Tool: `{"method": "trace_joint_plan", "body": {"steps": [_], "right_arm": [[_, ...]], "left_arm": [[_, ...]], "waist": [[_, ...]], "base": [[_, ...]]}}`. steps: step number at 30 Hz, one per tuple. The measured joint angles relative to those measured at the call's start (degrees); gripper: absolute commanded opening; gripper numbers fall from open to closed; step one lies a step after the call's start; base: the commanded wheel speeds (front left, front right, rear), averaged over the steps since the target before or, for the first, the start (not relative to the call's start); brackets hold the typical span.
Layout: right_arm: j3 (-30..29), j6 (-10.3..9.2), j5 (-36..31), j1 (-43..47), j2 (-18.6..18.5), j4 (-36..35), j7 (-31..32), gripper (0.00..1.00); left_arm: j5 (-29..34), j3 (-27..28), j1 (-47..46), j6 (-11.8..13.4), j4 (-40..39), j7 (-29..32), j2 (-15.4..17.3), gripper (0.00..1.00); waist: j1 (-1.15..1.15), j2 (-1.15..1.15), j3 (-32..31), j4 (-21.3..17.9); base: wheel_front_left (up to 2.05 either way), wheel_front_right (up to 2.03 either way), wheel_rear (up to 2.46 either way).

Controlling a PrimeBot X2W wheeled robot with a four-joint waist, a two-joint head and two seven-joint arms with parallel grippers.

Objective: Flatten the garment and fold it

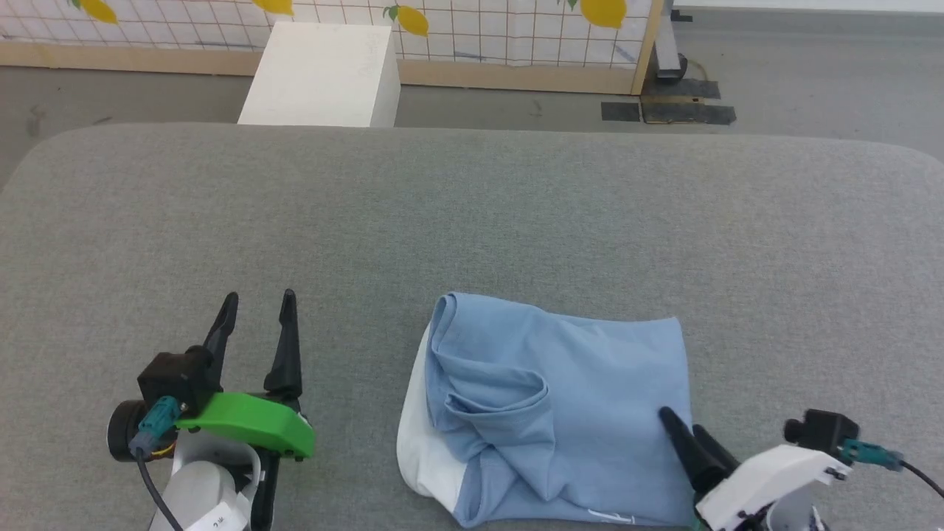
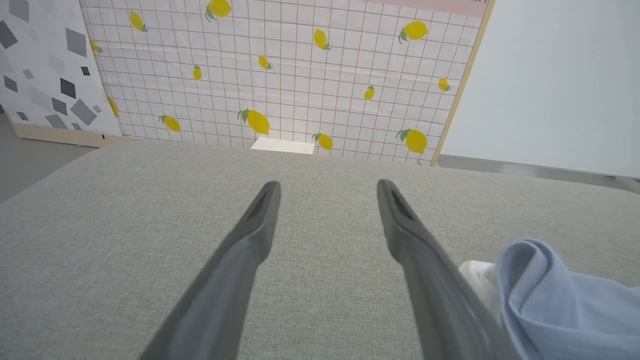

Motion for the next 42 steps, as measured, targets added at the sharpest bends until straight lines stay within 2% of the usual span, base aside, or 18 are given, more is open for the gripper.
{"method": "trace_joint_plan", "body": {"steps": [6, 7, 9, 10, 16, 23, 26, 31, 37, 42], "right_arm": [[1.7, 0.02, 0.1, -4.1, -0.1, 5.5, 3.2, 1.0], [1.9, 0.04, -0.2, -4.6, -0.2, 6.1, 3.7, 0.53], [2.1, 0.04, -0.7, -5.4, -0.2, 6.8, 4.5, 0.23], [2.2, 0.04, -1.3, -5.8, -0.3, 7.1, 4.7, 0.0], [3.0, 0.01, -9.1, -7.0, -0.2, 4.9, 7.3, 0.0], [7.9, 0.01, -35.0, -14.4, -0.3, -10.2, 17.8, 0.0], [11.8, 0.03, -41.6, -17.5, -2.6, -14.8, 20.9, 0.0], [12.3, 0.03, -45.1, -22.0, -9.6, -16.6, 22.9, 0.0], [7.3, 0.03, -45.4, -25.7, -14.3, -13.5, 22.5, 0.0], [2.4, 0.03, -48.0, -28.6, -17.3, -7.9, 18.4, 0.0]], "left_arm": [[0.0, -0.1, 0.1, 0.0, 0.3, 0.0, -0.1, 1.0], [0.0, -0.1, 0.1, 0.0, 0.4, 0.0, -0.1, 1.0], [0.0, -0.1, 0.2, -0.1, 0.6, 0.0, -0.2, 1.0], [0.0, -0.1, 0.3, -0.1, 0.6, 0.0, -0.2, 1.0], [0.0, 0.9, 0.4, -0.1, 0.5, 0.0, -0.3, 1.0], [0.0, 2.5, 0.7, 0.0, -0.9, 0.0, -0.2, 1.0], [0.0, 3.1, 0.7, 0.1, -1.6, 0.0, -0.2, 1.0], [0.0, 3.5, 0.4, 0.1, -2.6, 0.0, -0.2, 1.0], [1.0, 3.6, -0.8, 0.3, -4.4, -0.1, 0.5, 1.0], [1.6, 3.1, -3.0, 0.5, -6.7, 0.4, 2.1, 1.0]], "waist": [[0.0, 0.0, 0.2, 0.7], [0.0, 0.0, 0.2, 0.8], [0.0, 0.0, 0.3, 1.0], [0.0, 0.0, 0.3, 1.1], [0.0, 0.0, 0.8, 0.6], [0.0, 0.0, 1.6, -2.8], [0.0, 0.0, 2.2, -4.7], [0.0, 0.0, 3.5, -8.6], [0.0, 0.0, 5.6, -13.5], [0.0, 0.0, 8.6, -17.1]], "base": [[0.0, 0.0, 0.0], [0.0, 0.0, 0.0], [0.0, 0.0, 0.0], [0.0, 0.0, 0.0], [0.0, 0.0, 0.0], [0.0, 0.0, 0.0], [0.0, 0.0, 0.0], [0.0, 0.0, 0.0], [0.0, 0.0, 0.0], [0.0, 0.0, 0.0]]}}
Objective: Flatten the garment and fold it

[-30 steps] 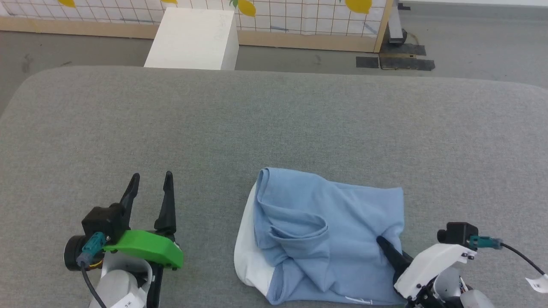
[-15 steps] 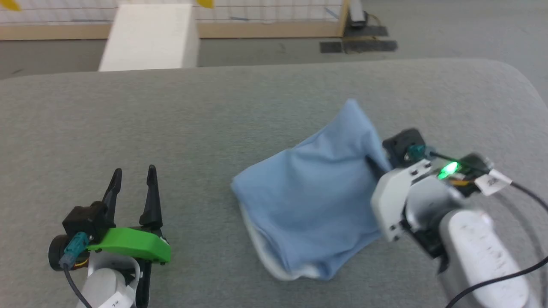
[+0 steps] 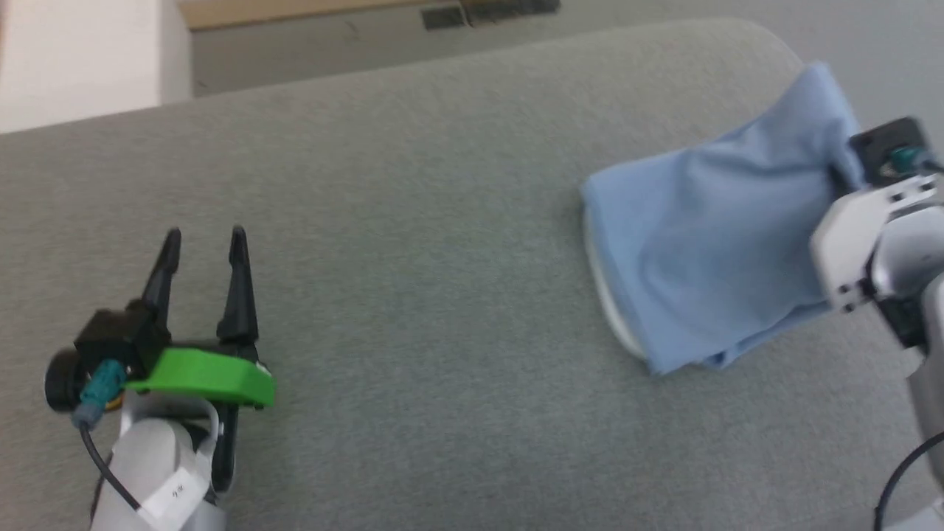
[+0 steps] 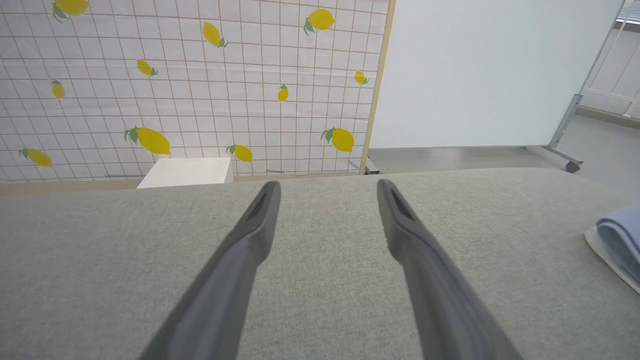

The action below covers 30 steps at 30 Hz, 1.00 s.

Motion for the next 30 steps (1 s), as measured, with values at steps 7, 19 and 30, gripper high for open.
{"method": "trace_joint_plan", "body": {"steps": [7, 19, 30], "right_arm": [[-5.5, 0.01, -3.9, -5.8, -1.3, 9.0, -8.1, 0.0], [-16.6, 0.01, -11.9, -10.7, -0.2, 23.3, -18.4, 1.0], [-19.2, 0.0, -7.4, -7.3, 1.3, 24.4, -27.7, 1.0]], "left_arm": [[1.0, -0.5, -3.0, 0.4, -3.8, 2.8, 1.6, 1.0], [1.4, -2.1, -3.7, 0.6, -3.7, 3.9, 2.0, 1.0], [-0.7, -3.6, -1.6, 1.1, 3.0, 1.0, -1.5, 1.0]], "waist": [[0.0, 0.0, 5.8, -3.3], [0.01, 0.0, 12.1, -2.4], [0.0, 0.0, 4.0, 1.2]], "base": [[0.0, 0.0, 0.0], [0.0, 0.0, 0.0], [0.0, 0.0, 0.0]]}}
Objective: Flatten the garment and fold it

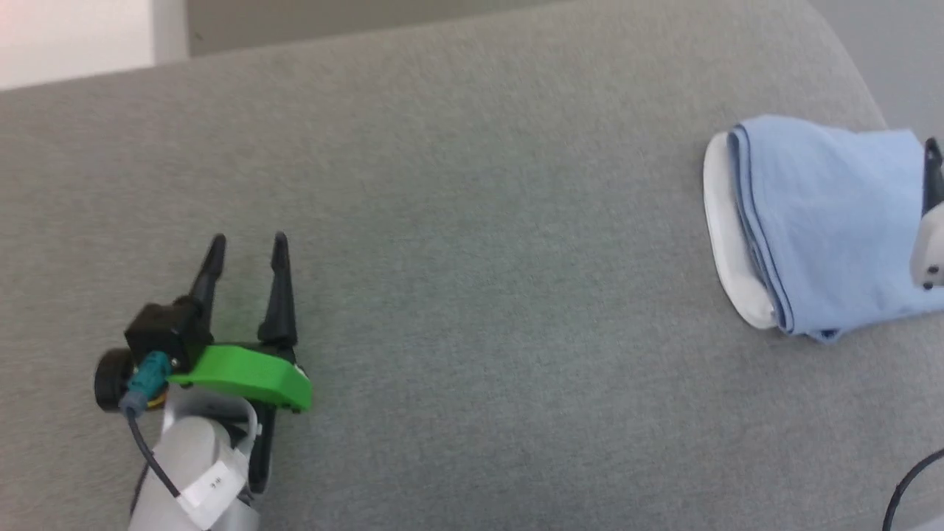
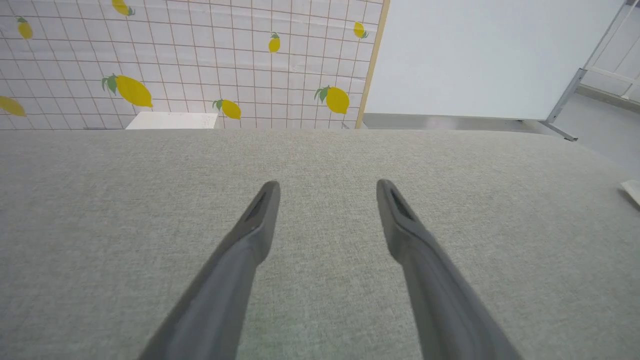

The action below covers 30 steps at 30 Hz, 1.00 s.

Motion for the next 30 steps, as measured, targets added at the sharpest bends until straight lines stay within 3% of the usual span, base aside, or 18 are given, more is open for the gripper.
{"method": "trace_joint_plan", "body": {"steps": [10, 22, 30], "right_arm": [[0.0, -0.01, 11.7, 13.4, 2.8, -12.4, -7.1, 1.0], [4.3, -0.01, 17.7, 33.0, 13.3, -34.9, -7.3, 1.0], [7.6, -0.02, 18.9, 38.4, 15.6, -38.2, -7.3, 1.0]], "left_arm": [[-1.4, -2.9, 1.2, -0.7, 5.0, -1.0, -1.6, 1.0], [-3.5, -3.7, 4.4, -1.1, 8.3, -1.2, -2.4, 1.0], [-3.5, -3.7, 5.8, -1.1, 8.9, -1.3, -2.5, 1.0]], "waist": [[0.0, 0.0, -8.0, 6.2], [0.0, 0.0, -15.4, 13.5], [0.0, 0.0, -18.2, 15.6]], "base": [[0.0, 0.0, 0.0], [0.0, 0.0, 0.0], [0.0, 0.0, 0.0]]}}
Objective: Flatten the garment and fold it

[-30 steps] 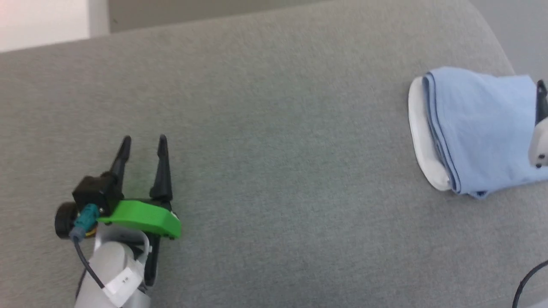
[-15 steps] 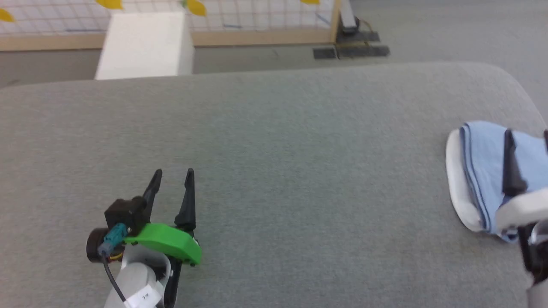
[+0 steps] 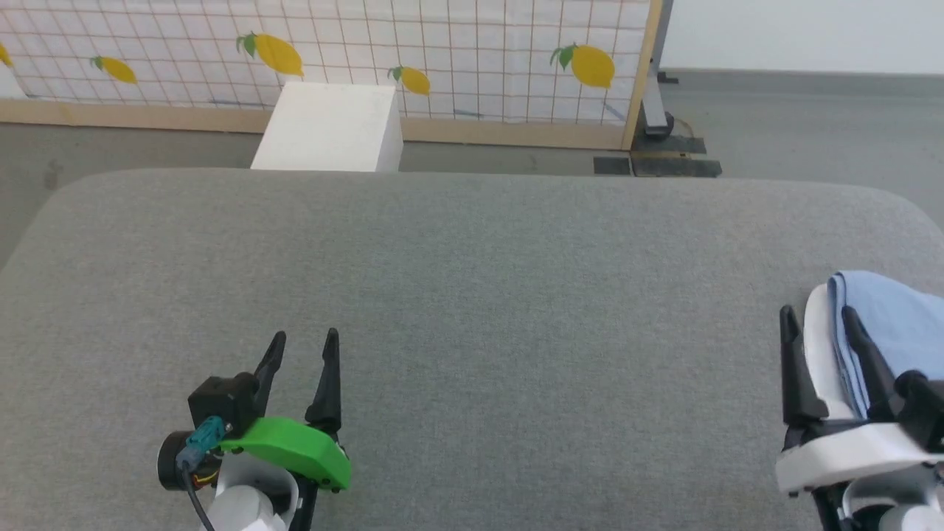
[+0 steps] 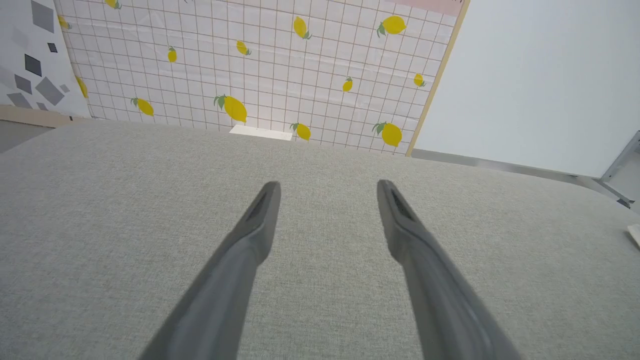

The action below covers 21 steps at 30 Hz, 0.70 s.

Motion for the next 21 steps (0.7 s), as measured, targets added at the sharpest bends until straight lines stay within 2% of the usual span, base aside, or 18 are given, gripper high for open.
{"method": "trace_joint_plan", "body": {"steps": [7, 21], "right_arm": [[2.5, 0.0, 1.9, 3.5, 0.3, 1.0, -1.0, 1.0], [3.5, 0.0, 2.3, 3.7, 0.3, 2.9, -1.6, 1.0]], "left_arm": [[0.0, 0.3, 1.6, 0.0, -0.3, 0.0, -0.3, 1.0], [-0.4, 0.5, 1.8, -0.5, 0.3, 0.0, -0.9, 1.0]], "waist": [[0.0, 0.0, -0.7, 0.6], [0.0, 0.0, -0.5, 0.8]], "base": [[0.0, 0.0, 0.0], [0.0, 0.0, 0.0]]}}
